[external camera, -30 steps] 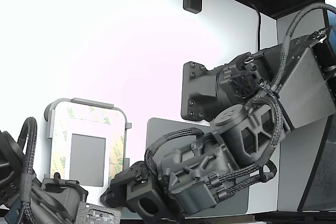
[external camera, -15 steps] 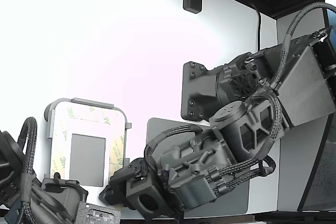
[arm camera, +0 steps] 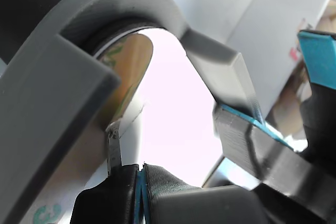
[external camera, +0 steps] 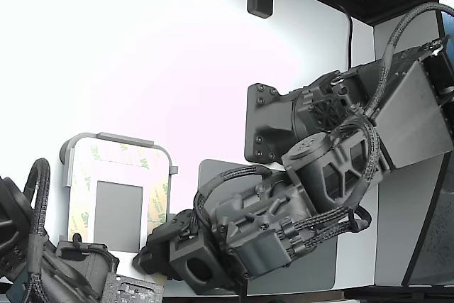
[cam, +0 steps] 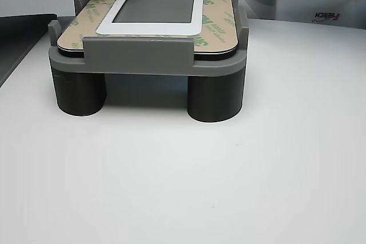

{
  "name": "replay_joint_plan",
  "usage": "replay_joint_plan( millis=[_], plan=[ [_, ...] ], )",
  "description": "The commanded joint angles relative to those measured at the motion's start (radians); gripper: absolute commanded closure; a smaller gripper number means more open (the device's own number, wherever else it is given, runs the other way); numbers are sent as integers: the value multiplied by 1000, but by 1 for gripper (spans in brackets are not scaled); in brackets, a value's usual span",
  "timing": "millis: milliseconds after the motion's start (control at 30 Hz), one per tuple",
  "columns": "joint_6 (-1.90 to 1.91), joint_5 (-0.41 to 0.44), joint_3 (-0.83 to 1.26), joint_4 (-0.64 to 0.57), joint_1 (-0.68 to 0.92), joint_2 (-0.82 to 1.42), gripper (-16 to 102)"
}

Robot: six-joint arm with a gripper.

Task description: Peel off protective film from adhesive tape.

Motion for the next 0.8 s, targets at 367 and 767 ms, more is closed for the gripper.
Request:
replay_joint_plan(
  millis=[367,767],
  plan=[
    [-15,2,-11,17,-28,25,97],
    [-40,54,-115,275,-52,150,1]
  ],
)
